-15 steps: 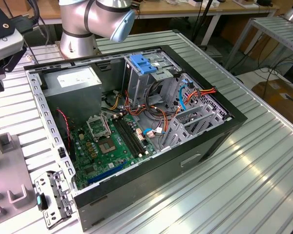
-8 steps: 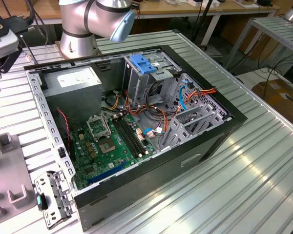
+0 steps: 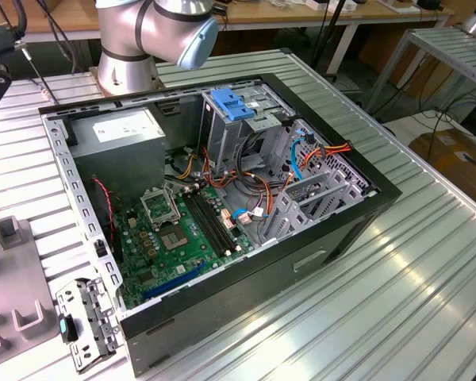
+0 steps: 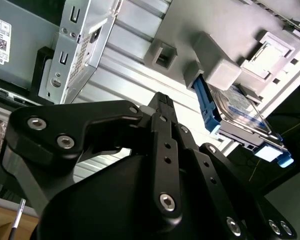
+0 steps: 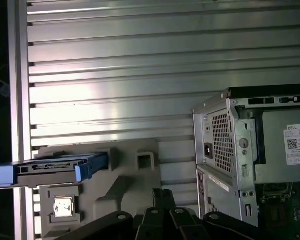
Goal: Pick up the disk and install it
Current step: 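Reach for the disk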
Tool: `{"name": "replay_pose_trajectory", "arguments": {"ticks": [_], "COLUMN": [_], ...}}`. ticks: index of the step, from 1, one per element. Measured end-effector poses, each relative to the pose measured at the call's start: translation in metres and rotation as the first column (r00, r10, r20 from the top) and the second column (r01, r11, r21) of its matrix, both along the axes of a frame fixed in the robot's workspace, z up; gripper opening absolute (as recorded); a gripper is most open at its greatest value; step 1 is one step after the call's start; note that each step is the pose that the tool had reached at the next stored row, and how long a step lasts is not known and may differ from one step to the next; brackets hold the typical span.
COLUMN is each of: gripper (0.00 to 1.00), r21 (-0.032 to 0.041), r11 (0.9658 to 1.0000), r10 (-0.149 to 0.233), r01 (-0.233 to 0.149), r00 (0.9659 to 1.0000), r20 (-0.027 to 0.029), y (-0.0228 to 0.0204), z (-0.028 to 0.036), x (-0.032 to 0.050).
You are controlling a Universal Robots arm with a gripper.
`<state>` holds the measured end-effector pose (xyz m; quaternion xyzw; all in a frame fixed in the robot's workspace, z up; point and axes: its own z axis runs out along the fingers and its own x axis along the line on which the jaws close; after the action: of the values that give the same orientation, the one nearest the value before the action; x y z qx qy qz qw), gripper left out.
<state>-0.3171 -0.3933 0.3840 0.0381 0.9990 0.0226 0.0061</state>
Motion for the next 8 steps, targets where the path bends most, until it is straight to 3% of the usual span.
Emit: {"name": "replay_pose_trajectory", "arguments": {"ticks": [3, 8], "gripper": [0.11, 0.11], "r21": [0.0, 0.0], "r11": [1.0, 1.0], "r10": [0.0, 0.0], "r01": [0.0, 0.0], "r00": [1.0, 1.0], "r20": [-0.0001, -0.0001], "y": [0.0003, 0.0003], "z": [0.0, 0.0], "x": [-0.0115, -0.0118]}}
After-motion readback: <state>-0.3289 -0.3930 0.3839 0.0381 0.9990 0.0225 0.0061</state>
